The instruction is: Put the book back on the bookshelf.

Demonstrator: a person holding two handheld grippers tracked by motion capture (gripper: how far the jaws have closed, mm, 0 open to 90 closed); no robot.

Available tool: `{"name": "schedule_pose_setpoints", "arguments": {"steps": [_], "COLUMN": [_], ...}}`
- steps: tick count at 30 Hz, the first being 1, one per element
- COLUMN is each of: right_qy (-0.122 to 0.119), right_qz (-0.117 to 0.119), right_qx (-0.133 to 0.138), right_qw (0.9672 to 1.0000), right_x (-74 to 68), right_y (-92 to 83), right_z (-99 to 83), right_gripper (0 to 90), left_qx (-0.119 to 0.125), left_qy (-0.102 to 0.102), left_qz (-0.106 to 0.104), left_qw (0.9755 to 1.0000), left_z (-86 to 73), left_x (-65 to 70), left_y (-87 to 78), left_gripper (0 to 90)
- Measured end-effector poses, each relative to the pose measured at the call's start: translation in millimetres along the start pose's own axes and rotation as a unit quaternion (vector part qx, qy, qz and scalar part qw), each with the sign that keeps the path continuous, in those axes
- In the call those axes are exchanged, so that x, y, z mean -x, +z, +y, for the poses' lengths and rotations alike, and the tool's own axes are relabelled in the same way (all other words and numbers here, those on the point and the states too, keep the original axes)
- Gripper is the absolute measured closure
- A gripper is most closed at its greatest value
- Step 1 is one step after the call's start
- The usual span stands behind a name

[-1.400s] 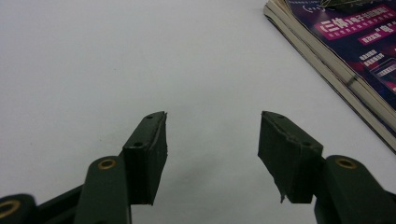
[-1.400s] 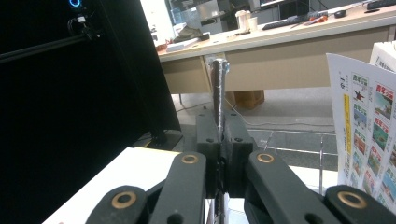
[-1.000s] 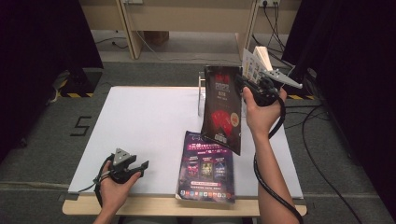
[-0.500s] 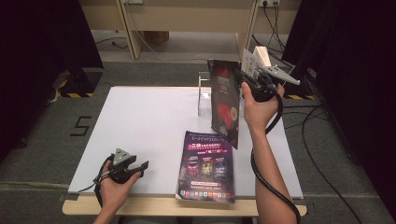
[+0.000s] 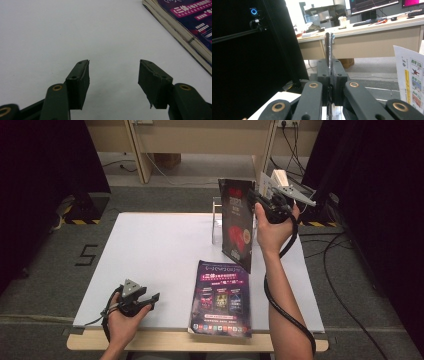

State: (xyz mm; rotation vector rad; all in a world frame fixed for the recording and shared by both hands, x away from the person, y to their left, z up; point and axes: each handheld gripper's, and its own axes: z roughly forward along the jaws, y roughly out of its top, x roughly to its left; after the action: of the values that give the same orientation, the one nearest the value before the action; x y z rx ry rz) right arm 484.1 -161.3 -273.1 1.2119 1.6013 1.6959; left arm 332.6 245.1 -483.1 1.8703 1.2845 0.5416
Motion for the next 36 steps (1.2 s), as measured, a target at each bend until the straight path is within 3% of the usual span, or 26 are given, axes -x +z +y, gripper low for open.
{"name": "schedule_pose_setpoints", "arguments": {"steps": [19, 36], "right_qy": [0.004, 0.009], "right_qz": [-0.005, -0.015], "right_qx": [0.021, 0.026], "right_qw": [0.9998, 0.9995], "right_x": [-4.3, 1.2], "right_y": [18.0, 33.3], "right_z": [4.3, 3.4], "right_gripper": [87.5, 87.5], "left_qx": [0.007, 0.005], "left_qy": [-0.003, -0.006], "left_qz": [0.002, 0.002], "left_qw": [1.0000, 1.0000], "left_z": [-1.6, -2.6], "left_x": [-3.5, -3.7], "left_y": [-2.9, -3.9], "left_gripper": [41.6, 41.6]}}
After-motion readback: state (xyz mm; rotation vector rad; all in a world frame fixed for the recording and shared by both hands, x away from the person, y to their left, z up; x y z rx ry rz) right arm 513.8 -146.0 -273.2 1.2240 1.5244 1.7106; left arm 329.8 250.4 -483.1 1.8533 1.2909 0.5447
